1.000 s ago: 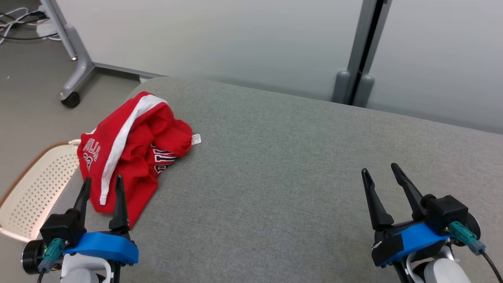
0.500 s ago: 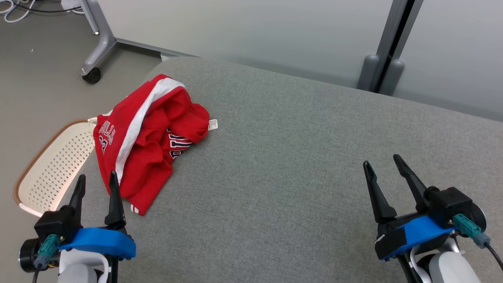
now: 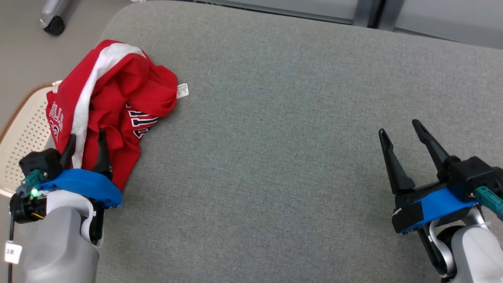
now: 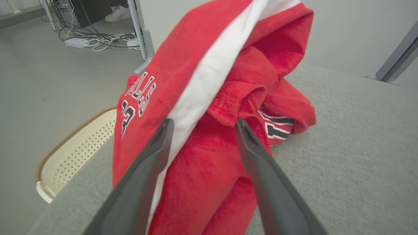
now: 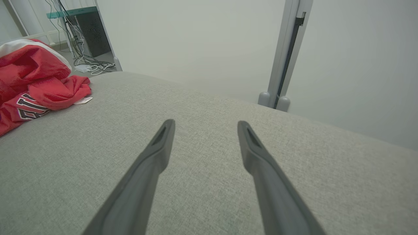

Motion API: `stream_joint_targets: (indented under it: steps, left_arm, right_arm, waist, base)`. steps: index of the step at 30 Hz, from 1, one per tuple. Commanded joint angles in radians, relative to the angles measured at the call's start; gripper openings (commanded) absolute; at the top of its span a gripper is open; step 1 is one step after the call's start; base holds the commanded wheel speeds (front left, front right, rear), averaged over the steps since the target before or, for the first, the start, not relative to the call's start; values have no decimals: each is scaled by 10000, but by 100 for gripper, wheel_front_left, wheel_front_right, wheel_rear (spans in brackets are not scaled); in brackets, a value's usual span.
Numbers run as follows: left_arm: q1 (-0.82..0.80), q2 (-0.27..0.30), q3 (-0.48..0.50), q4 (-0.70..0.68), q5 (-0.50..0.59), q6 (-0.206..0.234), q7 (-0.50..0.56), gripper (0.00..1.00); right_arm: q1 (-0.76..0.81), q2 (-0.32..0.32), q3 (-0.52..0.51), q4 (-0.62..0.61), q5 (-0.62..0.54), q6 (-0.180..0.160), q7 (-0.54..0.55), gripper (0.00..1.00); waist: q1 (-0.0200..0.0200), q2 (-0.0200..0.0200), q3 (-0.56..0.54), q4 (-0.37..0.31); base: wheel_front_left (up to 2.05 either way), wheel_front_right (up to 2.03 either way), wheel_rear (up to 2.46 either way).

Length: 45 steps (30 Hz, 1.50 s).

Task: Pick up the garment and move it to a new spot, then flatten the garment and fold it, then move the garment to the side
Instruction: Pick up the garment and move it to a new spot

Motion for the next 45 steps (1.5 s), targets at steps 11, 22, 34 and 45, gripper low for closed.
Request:
stream_joint_targets:
  steps: [11,22,34,45]
  left_arm:
    - [-1624,567,-537,2426,-1182,-12,35,0]
    - [-1248,1141,-317,1423,-1210,170,-176,0]
    - [1543,619,998,-3496,146,638,-177,0]
    - [2684,-15,-249,-6638,722,401,150,0]
  right_arm:
    - [-315,-334,-154,-398,15,1,201,100]
    - [-82,-203,-263,-373,-19,1,-40,100]
    - [489,331,-316,-26,98,1,-557,100]
    - [923,651,-524,-250,38,1,-681,100]
  waist:
    - [-3,-2,698,-70]
    - [-3,-2,157,-167]
    - [-3,-2,-1634,-578]
    - [-3,-2,-2282,-1732]
  base:
    - [0,0,0]
    - [0,0,0]
    - [0,0,0]
    - [0,0,0]
